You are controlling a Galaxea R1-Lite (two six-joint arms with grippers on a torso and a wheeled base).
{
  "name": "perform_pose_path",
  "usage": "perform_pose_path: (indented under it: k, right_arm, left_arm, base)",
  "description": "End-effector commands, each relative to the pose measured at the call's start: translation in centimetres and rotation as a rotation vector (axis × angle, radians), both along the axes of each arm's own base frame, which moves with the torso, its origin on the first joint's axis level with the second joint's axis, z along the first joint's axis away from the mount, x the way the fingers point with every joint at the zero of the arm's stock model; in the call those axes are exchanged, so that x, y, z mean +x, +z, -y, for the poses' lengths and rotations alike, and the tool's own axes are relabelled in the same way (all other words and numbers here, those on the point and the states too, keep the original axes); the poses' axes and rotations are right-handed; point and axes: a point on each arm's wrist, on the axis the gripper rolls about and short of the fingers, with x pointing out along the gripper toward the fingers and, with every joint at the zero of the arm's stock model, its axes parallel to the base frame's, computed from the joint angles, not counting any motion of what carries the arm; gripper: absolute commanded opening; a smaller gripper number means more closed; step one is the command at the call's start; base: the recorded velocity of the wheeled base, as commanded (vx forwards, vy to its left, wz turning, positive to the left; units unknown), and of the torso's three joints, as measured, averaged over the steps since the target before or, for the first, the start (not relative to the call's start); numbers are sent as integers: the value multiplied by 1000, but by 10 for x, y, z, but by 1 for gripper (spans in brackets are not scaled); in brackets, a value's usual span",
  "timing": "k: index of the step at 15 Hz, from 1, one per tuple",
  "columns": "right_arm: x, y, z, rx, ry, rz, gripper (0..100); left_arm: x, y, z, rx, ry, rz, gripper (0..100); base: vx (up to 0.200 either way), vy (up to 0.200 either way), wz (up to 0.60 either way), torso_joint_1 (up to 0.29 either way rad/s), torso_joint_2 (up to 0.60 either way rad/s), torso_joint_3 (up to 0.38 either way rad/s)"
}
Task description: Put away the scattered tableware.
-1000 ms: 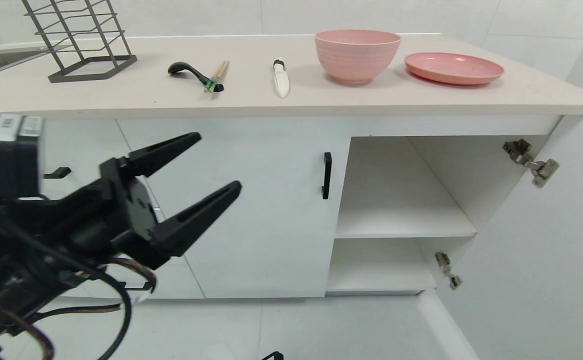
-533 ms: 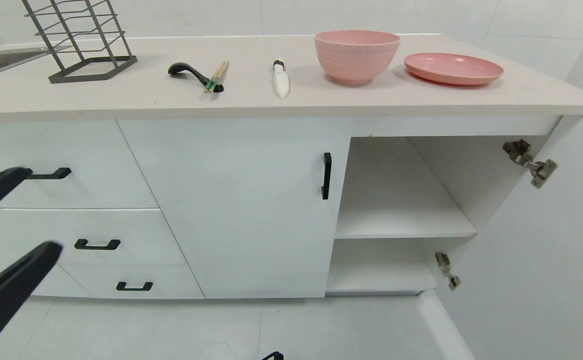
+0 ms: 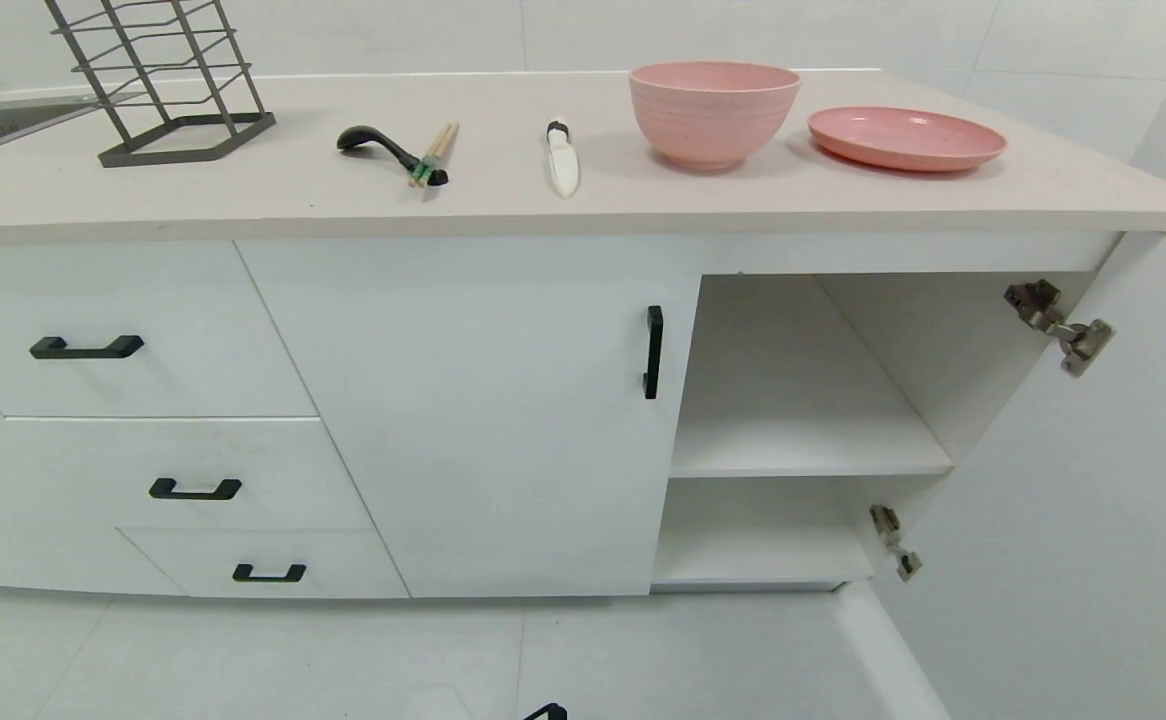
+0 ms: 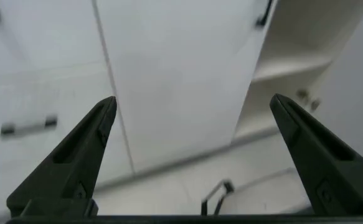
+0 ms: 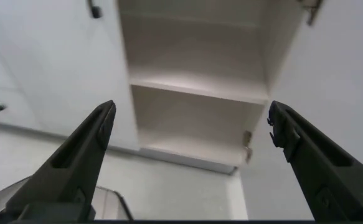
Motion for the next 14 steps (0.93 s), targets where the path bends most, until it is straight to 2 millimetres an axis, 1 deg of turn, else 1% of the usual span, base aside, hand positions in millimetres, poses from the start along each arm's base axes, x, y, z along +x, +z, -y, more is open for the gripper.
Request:
perform_pose_path:
  k: [1, 2, 3, 6, 10, 14]
  right_arm:
    - [0, -1, 1, -6, -41, 1, 100]
    - [0, -4, 3, 5, -112, -39, 100]
    - [0, -4, 3, 19, -117, -41, 100]
    - [0, -5, 3, 30, -118, -44, 100]
    - [0, -5, 3, 37, -118, -45, 100]
    - [0, -5, 3, 36, -118, -46, 100]
  left_arm:
    - [-8, -12, 0, 8, 94, 26, 100]
    - [-6, -15, -3, 58, 234, 30, 100]
    - [-6, -17, -5, 73, 313, 6, 100]
    - [-6, -17, -5, 26, 295, -2, 100]
    - [-6, -18, -5, 15, 299, -6, 100]
    - [-6, -18, -5, 8, 298, -7, 100]
  base:
    - [0, 0, 0, 0, 0, 0]
    - [0, 0, 0, 0, 0, 0]
    - [0, 0, 0, 0, 0, 0]
    - [0, 0, 0, 0, 0, 0]
    - [0, 0, 0, 0, 0, 0]
    - [0, 0, -600, 6, 2, 4]
